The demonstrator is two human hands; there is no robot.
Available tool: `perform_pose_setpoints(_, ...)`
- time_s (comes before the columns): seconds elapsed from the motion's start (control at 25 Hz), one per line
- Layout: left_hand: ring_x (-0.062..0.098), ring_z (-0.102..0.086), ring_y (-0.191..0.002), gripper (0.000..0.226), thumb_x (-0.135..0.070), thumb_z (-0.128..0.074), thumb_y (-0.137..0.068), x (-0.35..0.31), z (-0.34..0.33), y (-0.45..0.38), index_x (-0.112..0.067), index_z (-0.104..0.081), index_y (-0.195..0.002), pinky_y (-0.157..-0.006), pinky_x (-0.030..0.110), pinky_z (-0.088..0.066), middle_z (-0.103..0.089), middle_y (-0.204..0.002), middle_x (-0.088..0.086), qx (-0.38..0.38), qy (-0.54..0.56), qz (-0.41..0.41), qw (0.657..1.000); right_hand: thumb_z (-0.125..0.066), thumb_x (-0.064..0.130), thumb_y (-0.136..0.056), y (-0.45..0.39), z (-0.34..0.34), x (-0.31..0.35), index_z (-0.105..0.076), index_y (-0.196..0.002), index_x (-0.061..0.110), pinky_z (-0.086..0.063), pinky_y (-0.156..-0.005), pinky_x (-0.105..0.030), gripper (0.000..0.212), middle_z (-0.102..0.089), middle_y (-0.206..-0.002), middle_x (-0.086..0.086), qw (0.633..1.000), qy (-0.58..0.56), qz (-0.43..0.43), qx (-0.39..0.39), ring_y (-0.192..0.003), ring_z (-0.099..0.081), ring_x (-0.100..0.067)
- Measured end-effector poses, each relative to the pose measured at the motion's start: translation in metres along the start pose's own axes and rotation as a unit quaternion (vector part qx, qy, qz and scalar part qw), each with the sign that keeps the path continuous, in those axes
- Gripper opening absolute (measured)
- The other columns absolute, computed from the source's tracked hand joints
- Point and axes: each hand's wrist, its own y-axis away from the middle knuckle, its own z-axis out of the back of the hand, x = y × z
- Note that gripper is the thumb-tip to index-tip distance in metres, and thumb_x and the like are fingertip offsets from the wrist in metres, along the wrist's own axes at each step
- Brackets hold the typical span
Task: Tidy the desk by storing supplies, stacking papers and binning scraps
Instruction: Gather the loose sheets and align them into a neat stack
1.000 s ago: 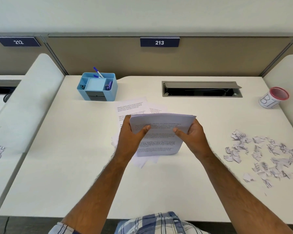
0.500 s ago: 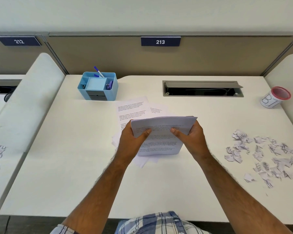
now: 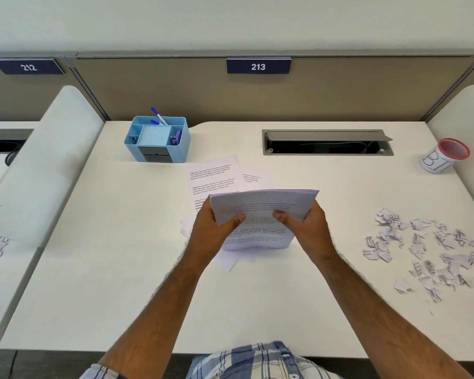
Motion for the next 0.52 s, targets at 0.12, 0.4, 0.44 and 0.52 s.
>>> perform_pose_setpoints(0.12,0.014,-0.066,-0.112,0.06,-0.012,-0.081,-0.087,-0.012,0.011,0.0,-0.023,-0.046,-0.135,-0.09,0.025,-0.057,-0.055,-0.135,-0.021,-0.028,-0.051,-0.137,0.989,-0.088,0.014,-0.076,-0.002,0.002,-0.003,-0.062,-0.12,0.009,-0.058,-0.076,-0.021,0.051,-0.077,-0.109,-0.002,1.0,-0.009,-0.006,0.008,-0.098,-0.074,-0.013)
perform_pose_setpoints(0.4,-0.007,-0.048,-0.123,0.029,-0.008,-0.067,-0.097,-0.028,0.027,-0.01,-0.017,-0.071,-0.125,-0.1,0.017,-0.046,-0.057,-0.13,0.0,0.001,-0.256,-0.296,0.92,-0.089,0.015,-0.076,-0.006,0.003,-0.008,-0.064,-0.119,0.01,-0.058,-0.079,-0.023,0.05,-0.077,-0.109,-0.002,1.0,-0.009,-0.013,0.019,-0.1,-0.074,-0.016)
perform_pose_setpoints(0.44,-0.011,-0.047,-0.12,0.03,-0.009,-0.067,-0.098,-0.027,0.028,-0.01,-0.018,-0.071,-0.126,-0.098,0.016,-0.047,-0.057,-0.13,0.0,-0.002,-0.26,-0.298,0.918,-0.089,0.016,-0.076,-0.006,0.003,-0.009,-0.064,-0.119,0.01,-0.058,-0.079,-0.024,0.05,-0.077,-0.109,-0.002,1.0,-0.009,-0.015,0.02,-0.1,-0.074,-0.016)
perform_pose_setpoints(0.52,-0.013,-0.048,-0.118,0.034,-0.01,-0.068,-0.097,-0.028,0.029,-0.011,-0.019,-0.068,-0.131,-0.097,0.018,-0.048,-0.057,-0.132,-0.001,-0.001,-0.257,-0.306,0.917,-0.089,0.018,-0.075,-0.007,0.004,-0.012,-0.065,-0.118,0.011,-0.059,-0.08,-0.025,0.05,-0.078,-0.108,-0.001,0.999,-0.006,-0.019,0.025,-0.1,-0.074,-0.017)
